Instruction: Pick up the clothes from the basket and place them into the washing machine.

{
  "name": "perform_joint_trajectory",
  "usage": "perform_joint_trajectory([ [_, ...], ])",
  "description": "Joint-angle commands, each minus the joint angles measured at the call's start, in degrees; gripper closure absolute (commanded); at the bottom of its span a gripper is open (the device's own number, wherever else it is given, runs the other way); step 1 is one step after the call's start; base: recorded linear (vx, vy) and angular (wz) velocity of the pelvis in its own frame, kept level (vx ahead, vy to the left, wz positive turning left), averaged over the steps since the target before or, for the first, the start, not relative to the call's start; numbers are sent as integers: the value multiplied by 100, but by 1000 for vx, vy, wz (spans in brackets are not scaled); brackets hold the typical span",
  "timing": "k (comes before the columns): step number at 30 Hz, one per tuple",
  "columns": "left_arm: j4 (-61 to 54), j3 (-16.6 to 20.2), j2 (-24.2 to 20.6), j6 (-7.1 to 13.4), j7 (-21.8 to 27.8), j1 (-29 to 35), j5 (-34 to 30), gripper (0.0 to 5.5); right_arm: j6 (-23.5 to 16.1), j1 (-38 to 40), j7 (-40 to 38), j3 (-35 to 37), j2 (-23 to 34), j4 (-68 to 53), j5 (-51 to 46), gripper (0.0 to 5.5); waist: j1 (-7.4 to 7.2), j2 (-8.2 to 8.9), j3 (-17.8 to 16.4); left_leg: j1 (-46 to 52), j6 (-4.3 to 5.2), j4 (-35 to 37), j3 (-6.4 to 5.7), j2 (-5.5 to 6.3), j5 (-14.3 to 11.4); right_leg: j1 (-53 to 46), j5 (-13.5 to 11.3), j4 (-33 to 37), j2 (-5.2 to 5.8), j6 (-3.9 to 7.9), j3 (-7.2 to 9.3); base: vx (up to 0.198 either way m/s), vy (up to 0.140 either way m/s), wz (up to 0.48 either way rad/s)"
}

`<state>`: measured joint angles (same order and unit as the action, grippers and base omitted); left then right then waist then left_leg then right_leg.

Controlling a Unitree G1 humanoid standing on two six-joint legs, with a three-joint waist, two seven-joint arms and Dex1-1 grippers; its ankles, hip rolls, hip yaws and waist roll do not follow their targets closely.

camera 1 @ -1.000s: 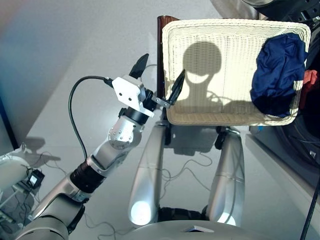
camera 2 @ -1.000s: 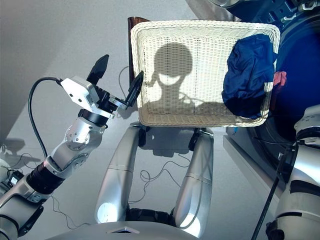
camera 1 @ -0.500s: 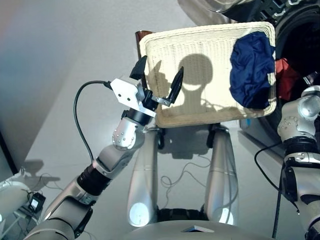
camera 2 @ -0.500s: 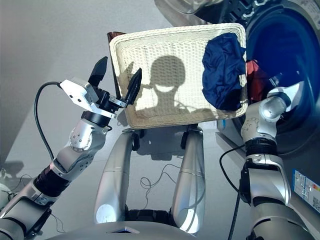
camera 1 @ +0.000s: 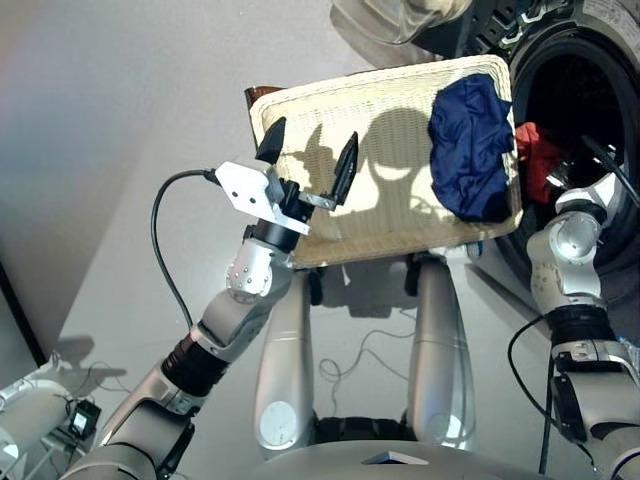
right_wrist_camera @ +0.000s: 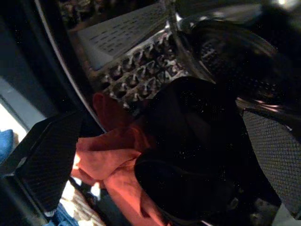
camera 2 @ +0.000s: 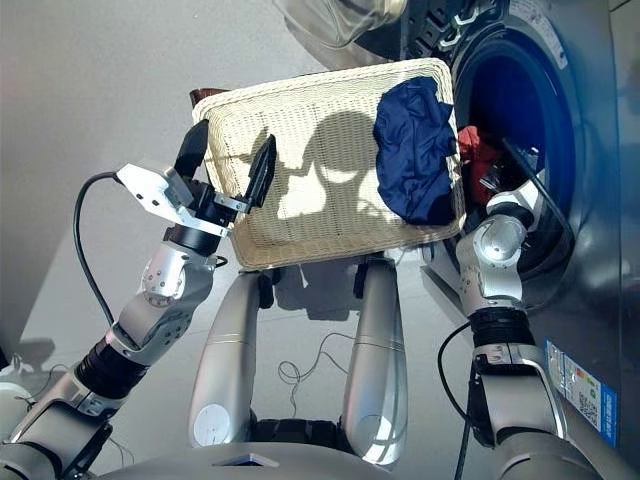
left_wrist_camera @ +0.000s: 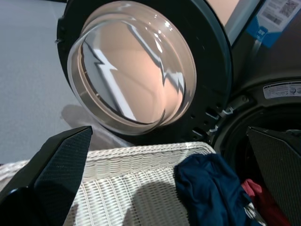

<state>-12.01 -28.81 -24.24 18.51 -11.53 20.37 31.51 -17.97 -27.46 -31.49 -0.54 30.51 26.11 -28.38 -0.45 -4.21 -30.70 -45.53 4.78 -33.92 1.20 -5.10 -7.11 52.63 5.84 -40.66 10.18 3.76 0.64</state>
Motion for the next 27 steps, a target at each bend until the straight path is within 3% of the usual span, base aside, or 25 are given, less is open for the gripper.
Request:
perform_joint_trajectory([
  [1, -473, 157, -122, 378, 72, 142, -231, 0, -770, -35, 673, -1576, -379, -2201, 1660, 0, 109, 306, 90, -98, -223, 147, 126, 229, 235, -379, -353, 548, 138, 432, 74, 0, 0, 0],
  [21, -319, 119, 282, 274, 92, 161, -197, 0, -106, -1425, 1333, -2846, -1123, -1318, 1913, 0, 352, 248, 90, -172, -181, 196, 125, 233, 292, -363, -403, 647, 143, 395, 150, 0, 0, 0],
  [27, -343, 102, 287, 255, 77, 172, -219, 0, -59, -1523, 1567, -3159, -1266, -1592, 1965, 0, 356, 274, 90, -206, -167, 205, 117, 235, 300, -347, -417, 686, 140, 402, 162, 26, -4, 263],
])
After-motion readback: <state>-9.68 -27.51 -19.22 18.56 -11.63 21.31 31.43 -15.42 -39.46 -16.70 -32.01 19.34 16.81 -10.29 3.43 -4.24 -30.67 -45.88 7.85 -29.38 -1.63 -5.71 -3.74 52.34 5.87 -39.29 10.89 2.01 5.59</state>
